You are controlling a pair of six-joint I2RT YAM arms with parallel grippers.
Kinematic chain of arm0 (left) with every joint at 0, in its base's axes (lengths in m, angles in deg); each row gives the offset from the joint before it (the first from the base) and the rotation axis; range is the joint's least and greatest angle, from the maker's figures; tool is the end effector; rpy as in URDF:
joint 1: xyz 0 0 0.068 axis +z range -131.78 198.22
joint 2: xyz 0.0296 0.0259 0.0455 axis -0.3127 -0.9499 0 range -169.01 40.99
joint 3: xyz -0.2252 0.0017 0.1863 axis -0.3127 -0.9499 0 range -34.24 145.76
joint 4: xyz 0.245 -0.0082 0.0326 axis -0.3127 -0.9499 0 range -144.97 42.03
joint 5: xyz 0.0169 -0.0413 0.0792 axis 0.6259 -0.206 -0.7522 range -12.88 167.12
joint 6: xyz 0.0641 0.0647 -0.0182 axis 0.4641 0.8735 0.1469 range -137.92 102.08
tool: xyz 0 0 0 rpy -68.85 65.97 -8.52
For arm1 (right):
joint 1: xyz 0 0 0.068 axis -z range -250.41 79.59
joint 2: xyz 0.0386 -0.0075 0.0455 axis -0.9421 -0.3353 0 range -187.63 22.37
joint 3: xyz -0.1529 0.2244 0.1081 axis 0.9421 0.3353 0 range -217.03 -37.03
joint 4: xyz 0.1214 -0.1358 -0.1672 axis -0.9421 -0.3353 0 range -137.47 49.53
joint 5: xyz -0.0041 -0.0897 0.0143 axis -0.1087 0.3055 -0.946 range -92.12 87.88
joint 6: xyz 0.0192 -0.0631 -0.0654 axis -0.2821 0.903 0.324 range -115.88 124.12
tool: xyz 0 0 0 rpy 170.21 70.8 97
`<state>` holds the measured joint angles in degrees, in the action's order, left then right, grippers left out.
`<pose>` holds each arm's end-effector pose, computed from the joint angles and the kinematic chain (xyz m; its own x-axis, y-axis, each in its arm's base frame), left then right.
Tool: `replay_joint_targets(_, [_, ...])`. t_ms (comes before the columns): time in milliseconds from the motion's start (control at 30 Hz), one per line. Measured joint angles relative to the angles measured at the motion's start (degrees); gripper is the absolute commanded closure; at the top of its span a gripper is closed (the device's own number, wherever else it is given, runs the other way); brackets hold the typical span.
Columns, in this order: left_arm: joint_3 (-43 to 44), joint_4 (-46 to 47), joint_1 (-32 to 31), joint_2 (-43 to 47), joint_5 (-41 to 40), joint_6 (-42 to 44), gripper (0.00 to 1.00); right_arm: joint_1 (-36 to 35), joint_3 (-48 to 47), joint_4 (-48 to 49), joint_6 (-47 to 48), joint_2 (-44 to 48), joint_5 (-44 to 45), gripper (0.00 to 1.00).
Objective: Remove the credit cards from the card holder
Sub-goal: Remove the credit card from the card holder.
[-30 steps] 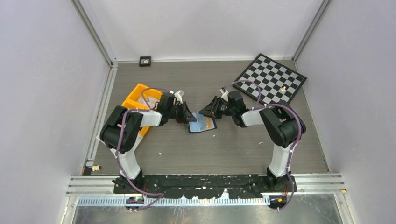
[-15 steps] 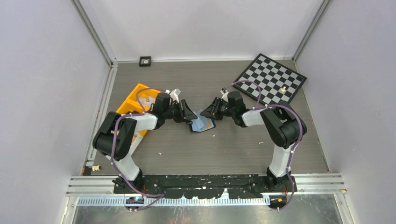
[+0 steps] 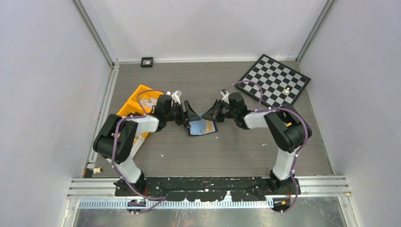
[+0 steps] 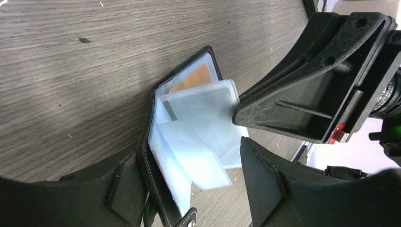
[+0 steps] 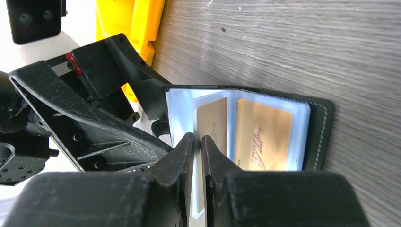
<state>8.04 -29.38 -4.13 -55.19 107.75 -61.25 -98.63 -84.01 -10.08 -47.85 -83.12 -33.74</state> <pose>0.3108 -0.1739 0.1612 -0.8773 -0.2777 -0.3915 0.1509 0.6147 -0.7742 0.3275 0.2254 0.1543 -0.8939 0.2814 -0.3489 -0.1722 0.5030 0.8470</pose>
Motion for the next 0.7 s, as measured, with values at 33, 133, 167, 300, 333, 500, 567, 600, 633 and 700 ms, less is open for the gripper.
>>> replay_joint_targets(33, [0.00, 0.02, 0.00, 0.00, 0.00, 0.00, 0.32, -0.33, -0.13, -0.11, 0.07, 0.00, -0.02, 0.82])
replay_joint_targets(133, [0.00, 0.00, 0.11, 0.00, 0.00, -0.02, 0.32, -1.29, -0.61, -0.22, 0.42, 0.00, -0.46, 0.79])
replay_joint_targets(167, [0.00, 0.00, 0.17, 0.00, 0.07, -0.11, 0.32, -1.66, -0.85, -0.24, 0.57, 0.00, -0.63, 0.79])
replay_joint_targets(300, [-0.09, 0.17, 0.74, 0.00, 0.92, -0.85, 0.33, -1.92, -1.29, -0.42, 0.83, 0.00, -0.59, 0.75])
replay_joint_targets(333, [-0.17, 0.35, 0.83, 0.00, 1.11, -1.09, 0.33, -1.92, -1.33, -0.42, 0.85, 0.00, -0.59, 0.69])
replay_joint_targets(500, [-0.44, 1.29, 1.49, 0.00, 2.23, -1.77, 0.38, -1.79, -1.33, -0.59, 0.81, -0.44, 0.00, 0.64])
replay_joint_targets(567, [-0.50, 1.36, 1.66, 0.00, 2.49, -2.19, 0.44, -1.79, -1.33, -0.44, 0.68, -0.66, -0.13, 0.72])
replay_joint_targets(600, [-0.52, 1.57, 1.75, -0.02, 2.47, -2.47, 0.45, -1.88, -1.33, -0.37, 0.55, -0.66, -0.48, 0.74])
replay_joint_targets(633, [-0.55, 1.84, 1.84, -0.07, 2.49, -2.75, 0.46, -2.03, -1.33, -0.07, 0.31, -0.66, -0.79, 0.74])
replay_joint_targets(700, [-0.57, 2.40, 1.92, -0.11, 2.75, -3.02, 0.50, -2.21, -1.33, 0.68, -0.20, -0.68, -0.94, 0.73])
